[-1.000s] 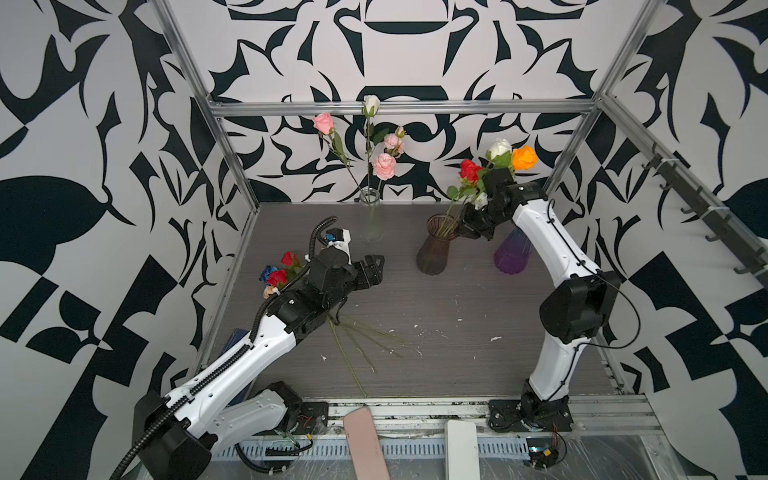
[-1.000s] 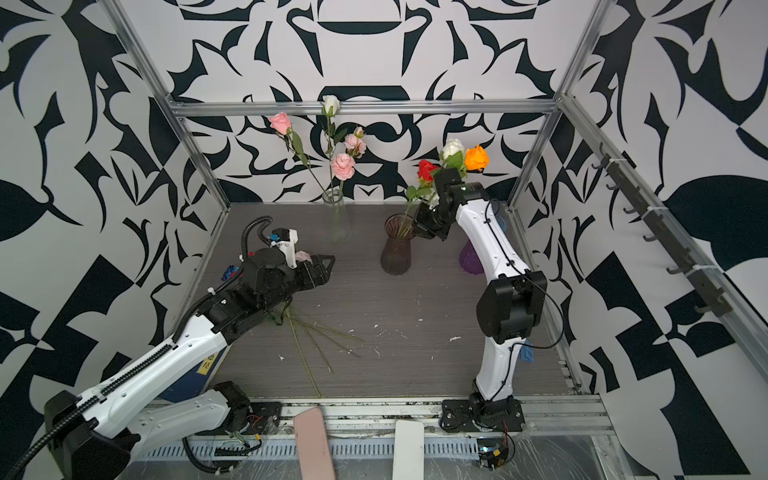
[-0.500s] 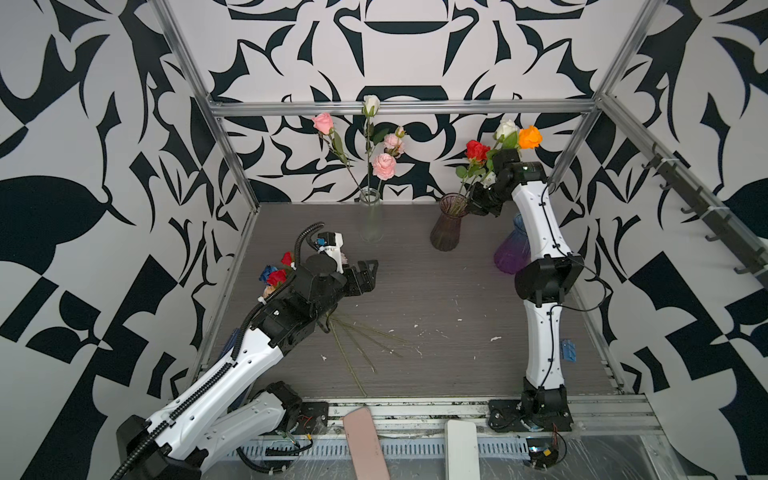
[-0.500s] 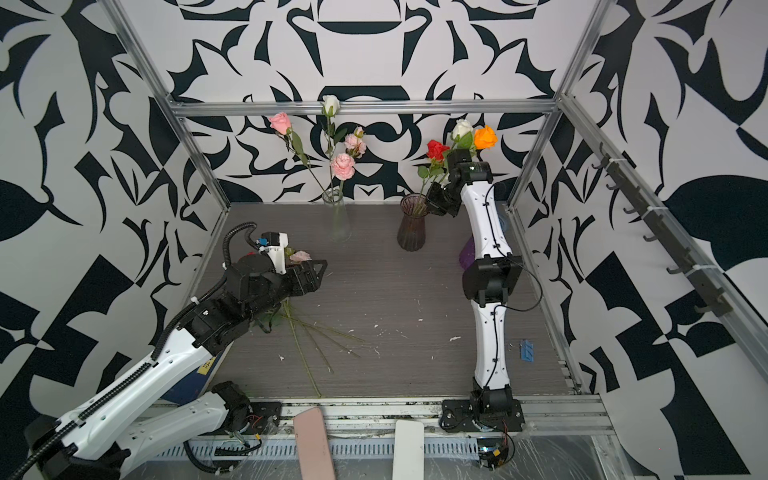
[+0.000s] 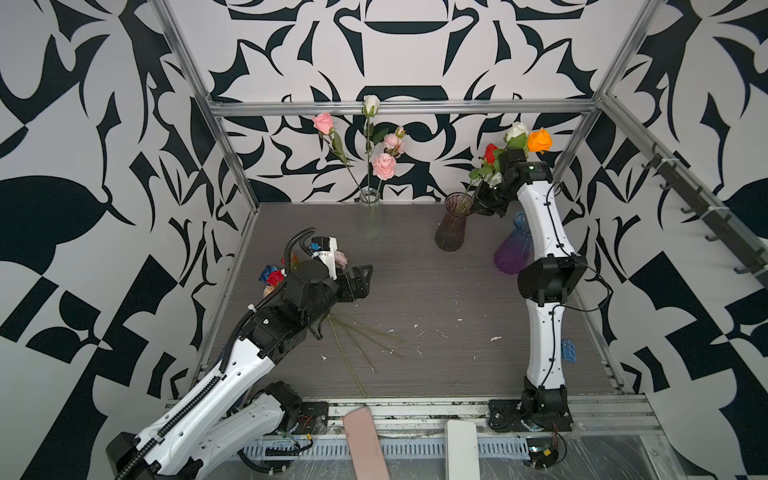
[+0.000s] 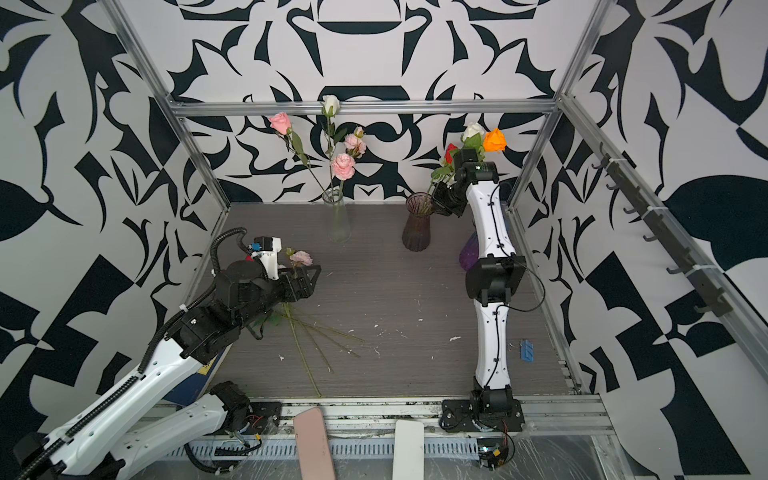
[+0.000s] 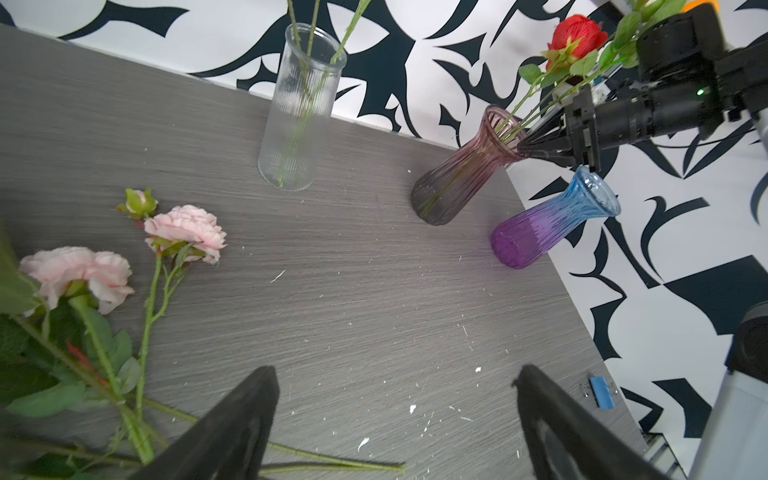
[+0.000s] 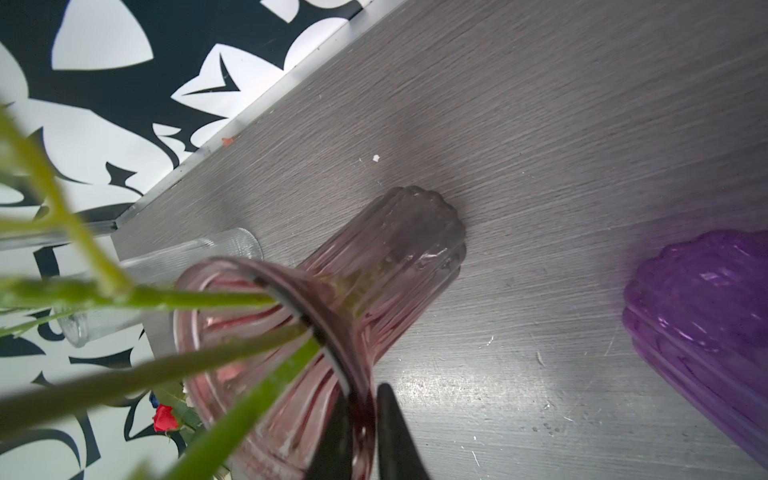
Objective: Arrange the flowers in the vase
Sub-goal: 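Carry the mauve vase farther from the robot and set it down with the right gripper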
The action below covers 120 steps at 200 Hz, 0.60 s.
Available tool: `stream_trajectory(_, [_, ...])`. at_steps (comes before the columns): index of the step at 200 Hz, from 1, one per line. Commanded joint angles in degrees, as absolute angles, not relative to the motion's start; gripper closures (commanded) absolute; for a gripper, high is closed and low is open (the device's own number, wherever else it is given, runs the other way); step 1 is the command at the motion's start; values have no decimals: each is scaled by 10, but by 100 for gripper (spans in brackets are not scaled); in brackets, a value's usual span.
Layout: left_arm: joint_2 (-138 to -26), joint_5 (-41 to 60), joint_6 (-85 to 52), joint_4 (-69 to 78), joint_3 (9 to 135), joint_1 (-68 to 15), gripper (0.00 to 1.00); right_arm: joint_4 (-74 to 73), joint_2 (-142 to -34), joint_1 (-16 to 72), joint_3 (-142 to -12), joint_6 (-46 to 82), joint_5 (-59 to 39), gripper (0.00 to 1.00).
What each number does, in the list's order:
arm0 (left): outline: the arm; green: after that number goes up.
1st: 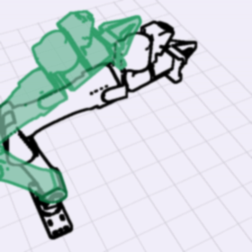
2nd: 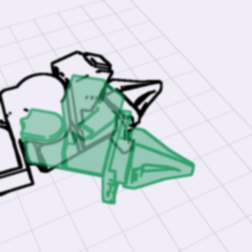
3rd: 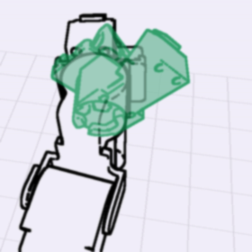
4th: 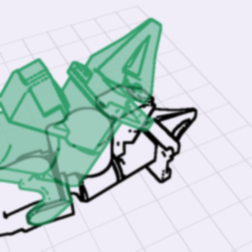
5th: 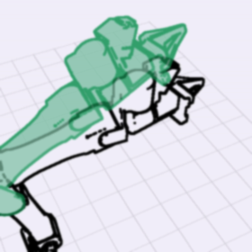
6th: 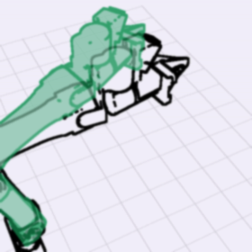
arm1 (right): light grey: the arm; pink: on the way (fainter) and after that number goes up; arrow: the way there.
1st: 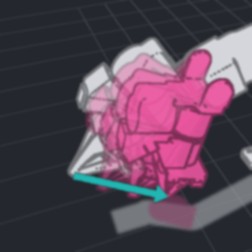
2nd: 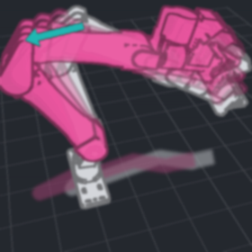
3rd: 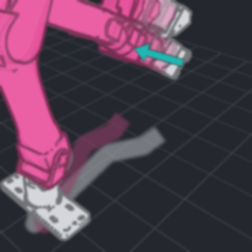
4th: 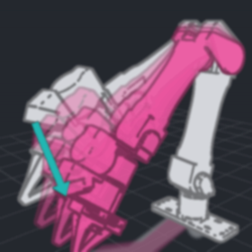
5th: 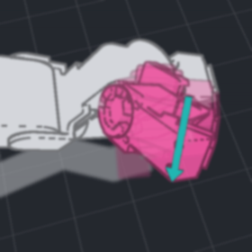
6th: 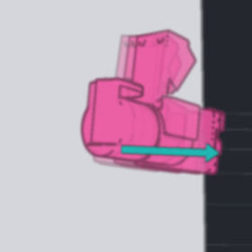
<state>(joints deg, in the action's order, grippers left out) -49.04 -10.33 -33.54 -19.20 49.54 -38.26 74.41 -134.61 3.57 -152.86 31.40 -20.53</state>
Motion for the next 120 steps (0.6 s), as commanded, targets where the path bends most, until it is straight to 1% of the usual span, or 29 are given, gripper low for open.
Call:
stream_trajectory(1, [-488,-106,-330,-203,491,-380,6,715,-1306,33,-1550,314,-218,71])
stream_trajectory(8, [-490,-104,-327,-202,492,-380,6,714,-1303,32,-1550,313,-220,68])
stream_trajectory(19, [-492,-103,-325,-200,494,-380,6,711,-1297,32,-1545,310,-223,67])
stream_trajectory(75, [-508,-100,-328,-186,496,-378,6,707,-1253,28,-1505,300,-236,65])
stream_trajectory(98, [-516,-99,-337,-175,493,-378,6,707,-1210,29,-1436,286,-237,65])
stream_trajectory(120, [-525,-95,-356,-159,484,-378,7,685,-1140,23,-1344,278,-236,65])
